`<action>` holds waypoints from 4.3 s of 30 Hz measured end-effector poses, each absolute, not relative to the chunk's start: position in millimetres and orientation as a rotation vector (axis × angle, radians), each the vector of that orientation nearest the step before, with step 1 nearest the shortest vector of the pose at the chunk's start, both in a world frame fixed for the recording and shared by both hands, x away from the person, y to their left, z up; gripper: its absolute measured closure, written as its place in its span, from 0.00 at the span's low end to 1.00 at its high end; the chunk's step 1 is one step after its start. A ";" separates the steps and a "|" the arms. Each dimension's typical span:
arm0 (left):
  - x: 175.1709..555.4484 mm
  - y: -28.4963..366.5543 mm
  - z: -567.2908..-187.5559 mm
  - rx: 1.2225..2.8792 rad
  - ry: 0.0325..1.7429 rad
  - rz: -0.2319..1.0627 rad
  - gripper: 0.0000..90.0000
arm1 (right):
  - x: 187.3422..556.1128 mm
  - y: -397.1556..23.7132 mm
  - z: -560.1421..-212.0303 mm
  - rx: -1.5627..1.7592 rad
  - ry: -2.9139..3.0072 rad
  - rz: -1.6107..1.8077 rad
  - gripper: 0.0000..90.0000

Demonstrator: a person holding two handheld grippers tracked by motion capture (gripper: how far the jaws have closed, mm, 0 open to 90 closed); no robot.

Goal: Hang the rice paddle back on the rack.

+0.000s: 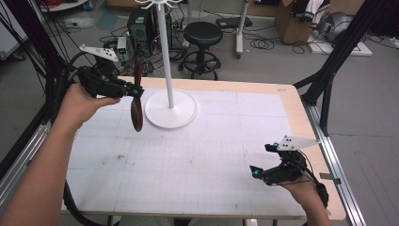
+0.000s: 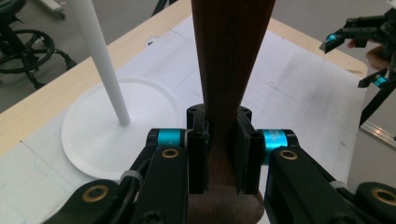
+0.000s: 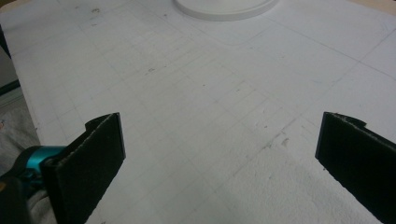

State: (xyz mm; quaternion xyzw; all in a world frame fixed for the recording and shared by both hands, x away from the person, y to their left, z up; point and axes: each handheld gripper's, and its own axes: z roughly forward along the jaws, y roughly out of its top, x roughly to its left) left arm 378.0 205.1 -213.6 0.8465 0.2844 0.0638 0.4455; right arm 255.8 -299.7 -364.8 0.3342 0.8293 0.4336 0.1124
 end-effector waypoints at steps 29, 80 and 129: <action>402.1 204.2 -167.5 2.034 0.752 0.192 0.86 | 256.3 -302.7 -365.0 0.984 2.427 1.282 0.01; 452.3 181.7 -125.9 2.071 0.906 0.300 0.86 | 256.4 -305.1 -367.6 0.997 2.433 1.290 0.01; 465.9 173.0 -135.1 2.099 0.954 0.327 0.86 | 256.0 -304.9 -367.8 0.985 2.437 1.291 0.01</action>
